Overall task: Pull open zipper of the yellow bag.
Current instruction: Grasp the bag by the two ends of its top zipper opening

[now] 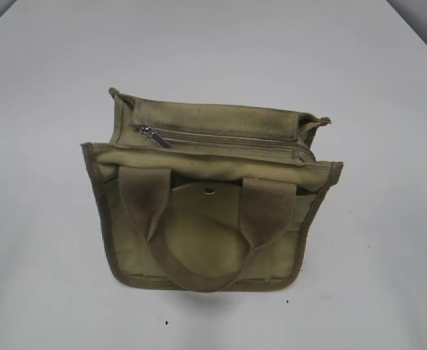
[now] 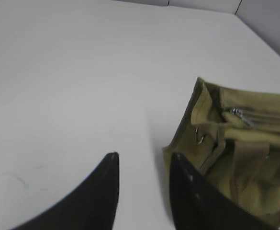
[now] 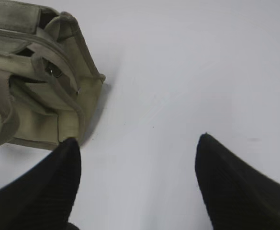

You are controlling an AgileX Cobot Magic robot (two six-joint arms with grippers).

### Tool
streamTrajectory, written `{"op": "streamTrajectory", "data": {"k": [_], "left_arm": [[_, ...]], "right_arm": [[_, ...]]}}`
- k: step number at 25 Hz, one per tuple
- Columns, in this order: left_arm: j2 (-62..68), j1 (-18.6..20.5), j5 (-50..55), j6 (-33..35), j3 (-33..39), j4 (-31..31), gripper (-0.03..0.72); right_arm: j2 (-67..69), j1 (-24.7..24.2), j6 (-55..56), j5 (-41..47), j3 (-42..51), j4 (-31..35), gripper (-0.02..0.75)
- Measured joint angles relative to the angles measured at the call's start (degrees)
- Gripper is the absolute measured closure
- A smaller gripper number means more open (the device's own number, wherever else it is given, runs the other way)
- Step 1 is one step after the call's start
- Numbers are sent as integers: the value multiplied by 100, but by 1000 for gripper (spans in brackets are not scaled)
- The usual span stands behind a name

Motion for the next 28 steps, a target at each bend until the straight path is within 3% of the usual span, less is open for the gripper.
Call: {"op": "streamTrajectory", "data": {"k": [5,11,13,18,24,28], "left_arm": [[1443,0,-209,18,-383,-868,407],[3742,0,732,967,-1472,-2560,407],[4389,0,908,1085,-1743,-2869,407],[5646,-123,1225,1116,-2274,-3064,407],[6528,-1076,1007,1135,-2727,-2988,407],[7014,-1431,781,1138,-2979,-2976,407]], "right_arm": [[1607,474,-367,-652,-497,34,164],[3586,1011,-1056,-732,-1600,40,164],[4077,1288,-1306,-774,-1953,40,164],[5086,2018,-1920,-959,-2669,40,164],[6077,2765,-2010,-1465,-3296,46,183],[6543,3103,-2017,-1628,-3629,46,234]]}}
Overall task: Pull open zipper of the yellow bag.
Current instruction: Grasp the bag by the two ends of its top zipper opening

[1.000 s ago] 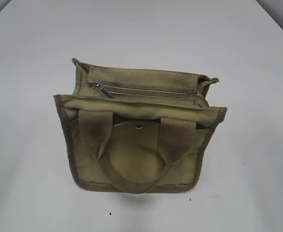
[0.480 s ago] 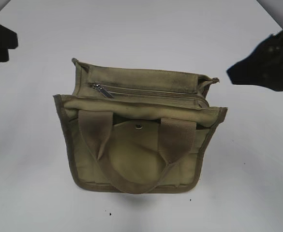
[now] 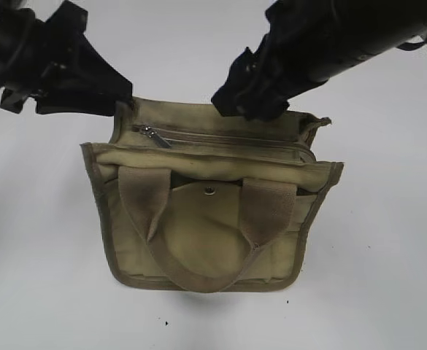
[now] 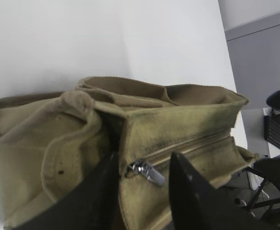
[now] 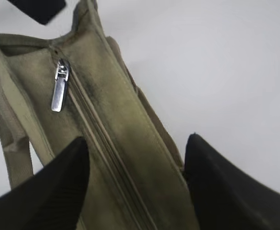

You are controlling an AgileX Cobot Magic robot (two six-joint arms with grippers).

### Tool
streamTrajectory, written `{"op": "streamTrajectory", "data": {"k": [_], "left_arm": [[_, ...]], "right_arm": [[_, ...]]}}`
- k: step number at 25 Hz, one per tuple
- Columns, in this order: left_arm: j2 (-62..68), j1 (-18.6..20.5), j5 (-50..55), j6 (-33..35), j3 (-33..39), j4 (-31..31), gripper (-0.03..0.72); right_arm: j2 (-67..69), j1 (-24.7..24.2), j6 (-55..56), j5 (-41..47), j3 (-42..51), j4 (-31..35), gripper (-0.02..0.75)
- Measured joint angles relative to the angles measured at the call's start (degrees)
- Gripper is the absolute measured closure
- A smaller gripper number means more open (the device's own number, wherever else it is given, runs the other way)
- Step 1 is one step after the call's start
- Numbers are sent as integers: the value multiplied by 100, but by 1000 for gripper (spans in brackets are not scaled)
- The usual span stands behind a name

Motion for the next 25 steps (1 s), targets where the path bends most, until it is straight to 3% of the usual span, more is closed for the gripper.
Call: {"op": "streamTrajectory", "data": {"k": [11,14,18,25], "left_arm": [[743,-370,-366,0,-282,-90,411],[743,-494,-582,0,-310,-83,475],[763,-504,-505,0,-471,64,657],[792,-506,-135,0,-684,124,664]], "right_arm": [[506,170,-11,-379,-229,9,270],[608,175,-36,-581,-229,114,273],[754,277,-375,-633,-229,230,309],[919,589,-821,-859,-229,248,343]]}}
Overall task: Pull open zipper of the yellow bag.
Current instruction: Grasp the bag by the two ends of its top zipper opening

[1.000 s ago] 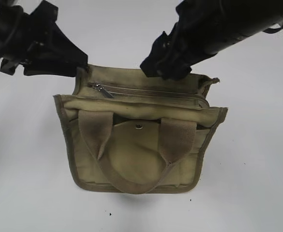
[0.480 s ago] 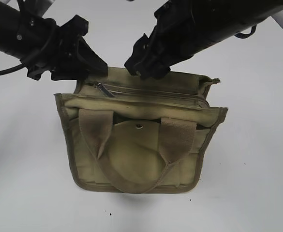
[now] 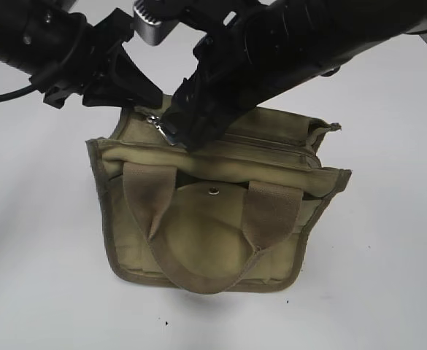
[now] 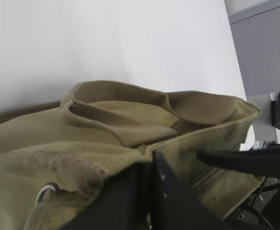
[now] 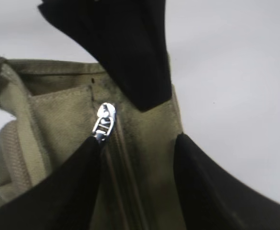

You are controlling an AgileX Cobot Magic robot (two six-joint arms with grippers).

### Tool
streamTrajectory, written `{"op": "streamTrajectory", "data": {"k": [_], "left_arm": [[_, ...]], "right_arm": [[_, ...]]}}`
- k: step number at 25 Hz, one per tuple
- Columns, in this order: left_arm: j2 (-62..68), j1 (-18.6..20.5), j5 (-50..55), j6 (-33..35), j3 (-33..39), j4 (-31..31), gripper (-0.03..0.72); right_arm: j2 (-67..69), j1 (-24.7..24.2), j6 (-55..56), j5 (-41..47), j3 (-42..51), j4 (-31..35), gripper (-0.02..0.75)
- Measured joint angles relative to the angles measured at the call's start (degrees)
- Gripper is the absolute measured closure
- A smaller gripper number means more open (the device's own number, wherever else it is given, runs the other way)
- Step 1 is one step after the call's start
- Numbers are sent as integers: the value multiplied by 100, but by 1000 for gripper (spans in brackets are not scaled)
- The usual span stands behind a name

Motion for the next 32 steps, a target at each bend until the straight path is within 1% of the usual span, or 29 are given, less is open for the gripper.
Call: {"op": "streamTrajectory", "data": {"k": [4,13,20,25,29,32], "left_arm": [[0,-5,97,0,0,-66,664],[0,-5,111,0,0,-45,665],[0,-5,128,0,-6,-51,666],[0,-5,134,0,-6,-51,666],[0,-5,134,0,-11,-48,666],[0,0,127,0,-11,8,666]], "right_arm": [[99,-7,-6,-158,0,-1,344],[166,-7,-11,-223,0,42,344],[-52,-7,70,-247,-7,486,344],[81,146,75,-243,-7,679,344],[233,187,64,-243,-7,682,346],[324,187,64,-243,-7,520,346]]}}
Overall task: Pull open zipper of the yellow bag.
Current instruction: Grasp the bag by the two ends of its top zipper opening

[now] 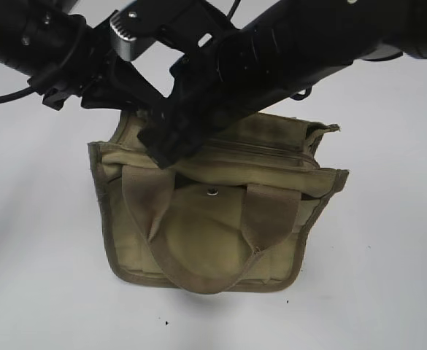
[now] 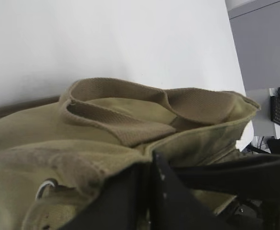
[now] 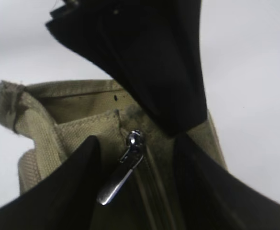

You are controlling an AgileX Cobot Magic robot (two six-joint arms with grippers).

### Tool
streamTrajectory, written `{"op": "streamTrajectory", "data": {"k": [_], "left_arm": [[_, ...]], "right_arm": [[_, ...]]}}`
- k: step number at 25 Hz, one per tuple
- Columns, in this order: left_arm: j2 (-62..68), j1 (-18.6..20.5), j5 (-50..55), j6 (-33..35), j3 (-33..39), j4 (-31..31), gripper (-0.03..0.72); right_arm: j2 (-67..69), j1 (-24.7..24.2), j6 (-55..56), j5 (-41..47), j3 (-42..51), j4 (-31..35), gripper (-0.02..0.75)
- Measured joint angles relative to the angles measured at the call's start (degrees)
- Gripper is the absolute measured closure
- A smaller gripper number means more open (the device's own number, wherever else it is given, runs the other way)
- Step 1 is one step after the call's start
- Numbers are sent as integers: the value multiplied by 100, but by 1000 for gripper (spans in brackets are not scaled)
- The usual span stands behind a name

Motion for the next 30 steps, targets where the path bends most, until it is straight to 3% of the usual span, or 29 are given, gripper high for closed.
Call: {"op": "streamTrajectory", "data": {"k": [4,17,24,30], "left_arm": [[11,0,5,0,0,26,666],[11,0,73,0,11,-12,666],[11,-5,92,0,11,-60,666],[11,-10,103,0,1,-202,666]], "right_arm": [[125,0,58,21,-33,-323,376],[142,0,103,505,-51,-1024,732],[67,-6,282,641,-57,-1332,736],[-290,-345,865,1412,-52,-1689,736]]}}
